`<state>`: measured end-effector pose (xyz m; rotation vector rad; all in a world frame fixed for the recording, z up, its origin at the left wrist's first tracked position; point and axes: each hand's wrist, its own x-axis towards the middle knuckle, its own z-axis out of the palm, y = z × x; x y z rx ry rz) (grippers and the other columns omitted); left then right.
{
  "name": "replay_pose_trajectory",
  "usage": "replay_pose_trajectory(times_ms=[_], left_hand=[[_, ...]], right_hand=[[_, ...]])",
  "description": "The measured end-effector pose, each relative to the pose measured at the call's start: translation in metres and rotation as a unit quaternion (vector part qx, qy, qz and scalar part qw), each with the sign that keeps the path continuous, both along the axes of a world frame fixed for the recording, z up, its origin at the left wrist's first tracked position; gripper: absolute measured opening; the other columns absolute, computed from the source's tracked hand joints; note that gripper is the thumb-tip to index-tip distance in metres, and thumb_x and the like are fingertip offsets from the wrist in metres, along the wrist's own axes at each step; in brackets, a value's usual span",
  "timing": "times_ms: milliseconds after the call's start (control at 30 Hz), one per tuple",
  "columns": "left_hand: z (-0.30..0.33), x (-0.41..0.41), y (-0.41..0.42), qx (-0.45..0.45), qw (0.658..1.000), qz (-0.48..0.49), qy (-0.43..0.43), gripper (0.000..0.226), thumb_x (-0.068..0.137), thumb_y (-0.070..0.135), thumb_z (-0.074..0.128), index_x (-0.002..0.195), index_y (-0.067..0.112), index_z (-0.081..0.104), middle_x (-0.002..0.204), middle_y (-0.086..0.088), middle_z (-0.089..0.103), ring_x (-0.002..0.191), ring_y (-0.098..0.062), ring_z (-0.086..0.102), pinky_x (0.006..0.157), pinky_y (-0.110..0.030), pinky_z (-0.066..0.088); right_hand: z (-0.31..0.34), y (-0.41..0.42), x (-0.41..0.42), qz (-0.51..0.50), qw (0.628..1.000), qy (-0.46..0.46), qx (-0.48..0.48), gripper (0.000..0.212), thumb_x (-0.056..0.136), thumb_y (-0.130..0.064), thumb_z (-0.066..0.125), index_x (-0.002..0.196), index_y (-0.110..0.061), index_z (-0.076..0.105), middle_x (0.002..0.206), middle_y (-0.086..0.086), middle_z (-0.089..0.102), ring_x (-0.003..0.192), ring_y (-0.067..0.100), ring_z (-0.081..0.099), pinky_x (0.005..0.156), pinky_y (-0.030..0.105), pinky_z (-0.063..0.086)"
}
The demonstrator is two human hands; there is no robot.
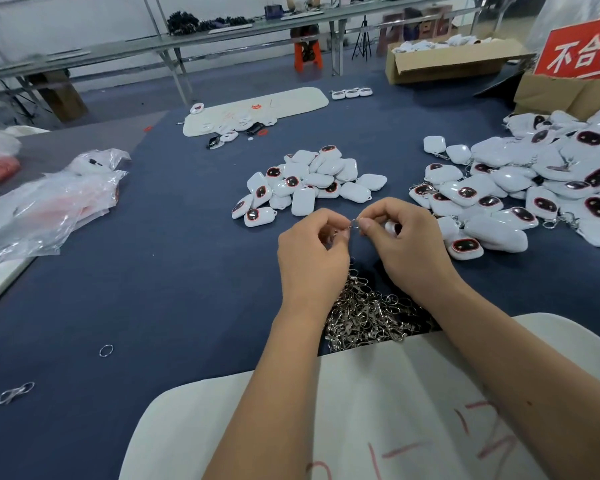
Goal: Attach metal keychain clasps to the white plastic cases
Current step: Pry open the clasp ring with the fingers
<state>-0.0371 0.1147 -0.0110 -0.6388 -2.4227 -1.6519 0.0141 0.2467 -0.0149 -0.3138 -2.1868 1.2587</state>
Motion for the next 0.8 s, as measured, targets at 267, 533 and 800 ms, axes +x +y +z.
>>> replay_pose_trajectory(times_ms=[267,533,800], left_hand=[[0.004,-0.0007,-0.0001,0.032,0.999,-0.029,-0.024,0.013,0.089,0.011,0.073,0.08,0.02,0.075,0.074,0.018,0.071,0.072,0.002,0.061,0.068,-0.006,0.044],[0.0045,-0.0034,0.0009,0.07,0.994,-0.025,-0.082,0.012,0.092,0.015,0.072,0.082,0.019,0.075,0.076,0.008,0.072,0.071,-0.007,0.058,0.072,-0.028,0.052],[0.0056,-0.0037,-0.0012,0.1,0.987,-0.069,-0.103,0.012,0.094,0.011,0.07,0.086,0.016,0.077,0.076,0.008,0.072,0.073,-0.009,0.061,0.077,-0.035,0.056]], right_hand=[[0.0005,-0.0008,-0.0011,0.026,0.999,-0.011,0.025,0.015,0.101,-0.013,0.063,0.088,-0.021,0.066,0.076,-0.012,0.065,0.07,0.003,0.054,0.07,0.022,0.042],[0.0039,-0.0021,0.0016,0.039,0.999,0.0,-0.007,0.012,0.1,-0.015,0.065,0.093,-0.019,0.073,0.078,-0.01,0.071,0.073,0.004,0.061,0.07,0.019,0.046],[0.0047,0.0011,0.0034,0.068,0.997,0.015,-0.028,0.018,0.101,-0.012,0.062,0.088,-0.02,0.07,0.072,-0.018,0.065,0.068,0.003,0.052,0.066,0.02,0.043]])
